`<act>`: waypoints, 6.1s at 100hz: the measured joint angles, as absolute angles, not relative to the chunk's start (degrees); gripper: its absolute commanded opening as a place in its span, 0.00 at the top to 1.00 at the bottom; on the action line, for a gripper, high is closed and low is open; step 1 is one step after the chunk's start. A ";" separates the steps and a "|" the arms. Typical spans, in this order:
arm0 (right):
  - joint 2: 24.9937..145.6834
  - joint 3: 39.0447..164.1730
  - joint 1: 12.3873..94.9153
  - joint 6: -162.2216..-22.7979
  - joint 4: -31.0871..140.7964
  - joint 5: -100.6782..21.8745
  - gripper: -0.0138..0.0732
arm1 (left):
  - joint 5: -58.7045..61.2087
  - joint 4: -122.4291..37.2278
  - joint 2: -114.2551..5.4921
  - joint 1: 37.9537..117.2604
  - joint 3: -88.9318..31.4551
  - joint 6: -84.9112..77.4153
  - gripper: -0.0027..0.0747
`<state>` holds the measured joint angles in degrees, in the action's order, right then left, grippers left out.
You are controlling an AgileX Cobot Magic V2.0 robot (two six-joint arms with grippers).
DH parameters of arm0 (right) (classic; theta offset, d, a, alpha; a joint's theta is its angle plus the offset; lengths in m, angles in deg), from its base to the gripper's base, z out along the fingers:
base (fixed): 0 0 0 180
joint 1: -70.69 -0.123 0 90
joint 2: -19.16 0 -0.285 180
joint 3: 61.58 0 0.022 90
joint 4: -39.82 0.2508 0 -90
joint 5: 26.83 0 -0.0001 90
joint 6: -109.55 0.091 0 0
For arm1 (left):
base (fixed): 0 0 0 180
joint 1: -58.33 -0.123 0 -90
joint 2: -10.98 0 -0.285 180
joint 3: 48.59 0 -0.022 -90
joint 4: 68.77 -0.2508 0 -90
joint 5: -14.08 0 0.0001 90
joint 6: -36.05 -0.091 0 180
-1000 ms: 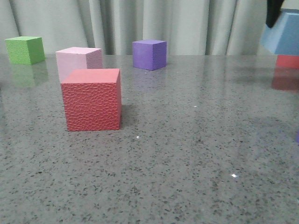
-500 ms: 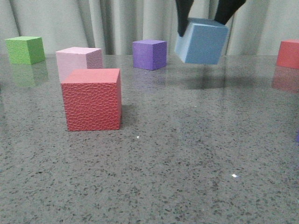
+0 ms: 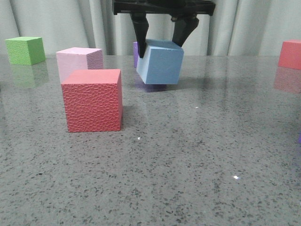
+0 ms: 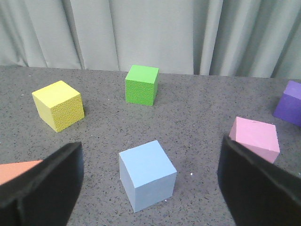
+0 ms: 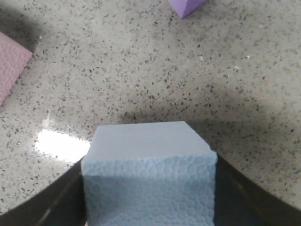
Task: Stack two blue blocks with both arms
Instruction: 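Lower the light-blue cube beside the purple cube and open the right gripper, then lower the left gripper onto the second light-blue cube and close it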
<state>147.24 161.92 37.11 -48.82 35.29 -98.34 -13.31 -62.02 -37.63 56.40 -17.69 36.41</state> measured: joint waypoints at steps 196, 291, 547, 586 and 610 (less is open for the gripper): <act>136.81 159.78 35.89 -51.47 38.57 -98.46 0.18 | -13.31 -61.92 -37.63 56.40 -17.69 36.41 0.23; 107.47 128.03 35.89 -51.60 34.91 -94.33 0.18 | -40.00 -59.66 -69.00 53.44 -44.98 47.74 0.23; 106.96 128.03 35.89 -51.87 31.31 -94.30 0.18 | -44.72 -68.77 -93.03 58.95 -53.05 60.84 0.30; 106.96 128.03 35.89 -51.97 31.31 -94.40 0.18 | -44.83 -68.77 -93.03 58.95 -53.18 60.84 0.73; 106.96 128.03 35.89 -51.97 31.06 -94.51 0.18 | -44.92 -68.77 -93.03 58.95 -53.18 60.84 0.84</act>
<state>106.96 128.03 35.89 -51.97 31.06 -94.51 -44.92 -68.77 -93.03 58.95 -53.18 60.84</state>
